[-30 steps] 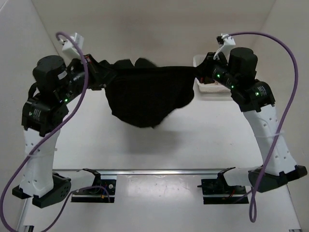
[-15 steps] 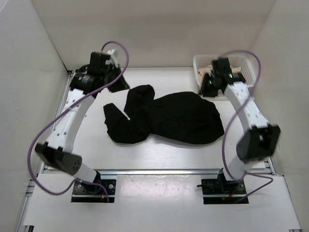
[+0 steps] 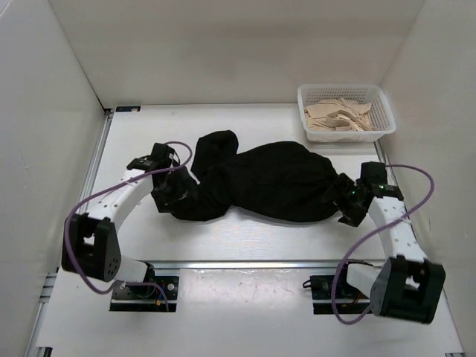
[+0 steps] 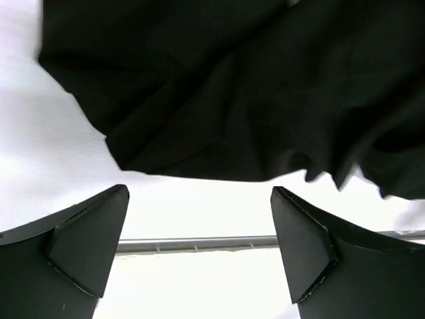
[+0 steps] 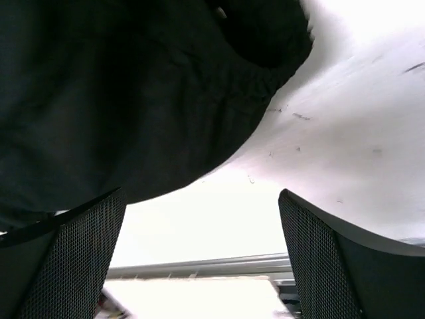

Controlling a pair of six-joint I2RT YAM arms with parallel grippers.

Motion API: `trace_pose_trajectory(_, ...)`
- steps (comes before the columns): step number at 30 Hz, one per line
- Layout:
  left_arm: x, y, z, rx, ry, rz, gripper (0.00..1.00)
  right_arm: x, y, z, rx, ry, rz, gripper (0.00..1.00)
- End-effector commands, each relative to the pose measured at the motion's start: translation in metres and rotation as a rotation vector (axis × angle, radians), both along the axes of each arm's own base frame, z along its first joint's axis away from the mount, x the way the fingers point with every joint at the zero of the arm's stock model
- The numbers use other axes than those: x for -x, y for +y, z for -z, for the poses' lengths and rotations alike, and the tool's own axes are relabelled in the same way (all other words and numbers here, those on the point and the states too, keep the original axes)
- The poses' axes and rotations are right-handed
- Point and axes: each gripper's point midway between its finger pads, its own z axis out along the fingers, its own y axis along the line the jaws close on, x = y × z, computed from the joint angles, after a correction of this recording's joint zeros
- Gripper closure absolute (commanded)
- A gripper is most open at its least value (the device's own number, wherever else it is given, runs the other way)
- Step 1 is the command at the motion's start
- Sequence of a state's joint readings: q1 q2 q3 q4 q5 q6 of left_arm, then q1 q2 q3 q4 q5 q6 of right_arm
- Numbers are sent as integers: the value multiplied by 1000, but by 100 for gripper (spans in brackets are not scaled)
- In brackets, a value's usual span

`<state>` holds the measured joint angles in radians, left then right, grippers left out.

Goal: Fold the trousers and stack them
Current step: Flatten the trousers out

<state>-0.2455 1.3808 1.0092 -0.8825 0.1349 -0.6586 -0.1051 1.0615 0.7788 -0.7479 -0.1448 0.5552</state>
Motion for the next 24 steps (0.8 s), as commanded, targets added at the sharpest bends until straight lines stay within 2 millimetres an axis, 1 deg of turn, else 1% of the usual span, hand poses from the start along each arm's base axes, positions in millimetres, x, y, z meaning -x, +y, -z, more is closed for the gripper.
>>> trace_pose_trajectory(1, -24, -28, -10, 100, -77, -5, 0, -26, 20, 10, -149, -38, 7, 0)
trace_pose_trajectory(2, -28, -32, -11, 97, -81, 12, 0, -31, 19, 13, -149, -40, 7, 0)
trace_pose_trajectory(3, -32, -34, -3, 81, -65, 16, 0, -36, 19, 19, -156, -24, 19, 0)
trace_pose_trajectory(4, -34, -35, 1, 74, -56, 27, 5, -45, 18, 20, -154, -49, 17, 3)
trace_pose_trajectory(5, -39, -36, 4, 72, -51, 27, 9, -50, 18, 22, -160, -52, 28, 5)
trace_pose_trajectory(6, -46, -38, 12, 61, -30, 37, 15, -58, 17, 28, -166, -41, 38, 7)
trace_pose_trajectory(8, -53, -39, 21, 51, -9, 48, 30, -75, 15, 30, -164, -62, 36, 14)
trace_pose_trajectory(9, -63, -42, 18, 49, -21, 59, 48, -82, 16, 37, -159, -31, 34, 29)
trace_pose_trajectory(10, -66, -43, 31, 36, 10, 70, 63, -89, 15, 39, -159, -34, 34, 39)
trace_pose_trajectory(11, -71, -44, 33, 32, 11, 80, 78, -93, 18, 42, -144, -26, 22, 53)
trace_pose_trajectory(12, -75, -47, 33, 41, 10, 93, 90, -106, 17, 40, -125, -32, 22, 79)
trace_pose_trajectory(13, -86, -48, 25, 53, -17, 97, 90, -112, 21, 35, -125, -37, 8, 91)
trace_pose_trajectory(14, -91, -47, 18, 64, -28, 92, 90, -119, 21, 25, -124, -55, 7, 100)
trace_pose_trajectory(15, -98, -42, 5, 67, -59, 84, 90, -121, 25, 16, -124, -56, -7, 100)
trace_pose_trajectory(16, -111, -36, -19, 55, -115, 76, 90, -140, 31, -12, -122, -125, -29, 100)
trace_pose_trajectory(17, -119, -31, -45, 52, -172, 68, 90, -149, 29, -39, -109, -191, -27, 100)
trace_pose_trajectory(18, -126, -24, -68, 43, -218, 59, 90, -153, 33, -59, -109, -218, -39, 100)
trace_pose_trajectory(19, -140, -8, -116, 11, -314, 30, 90, -174, 33, -114, -104, -343, -46, 100)
trace_pose_trajectory(20, -145, 1, -144, 0, -365, 4, 90, -180, 35, -141, -114, -394, -59, 100)
trace_pose_trajectory(21, -150, 9, -168, -14, -416, -3, 90, -181, 37, -165, -126, -421, -60, 100)
trace_pose_trajectory(22, -152, 23, -199, -26, -481, -30, 90, -186, 37, -223, -120, -547, -69, 100)
trace_pose_trajectory(23, -153, 32, -255, -20, -613, -58, 90, -182, 37, -250, -118, -604, -72, 100)
trace_pose_trajectory(24, -148, 38, -278, -18, -661, -74, 90, -178, 37, -272, -115, -650, -76, 100)
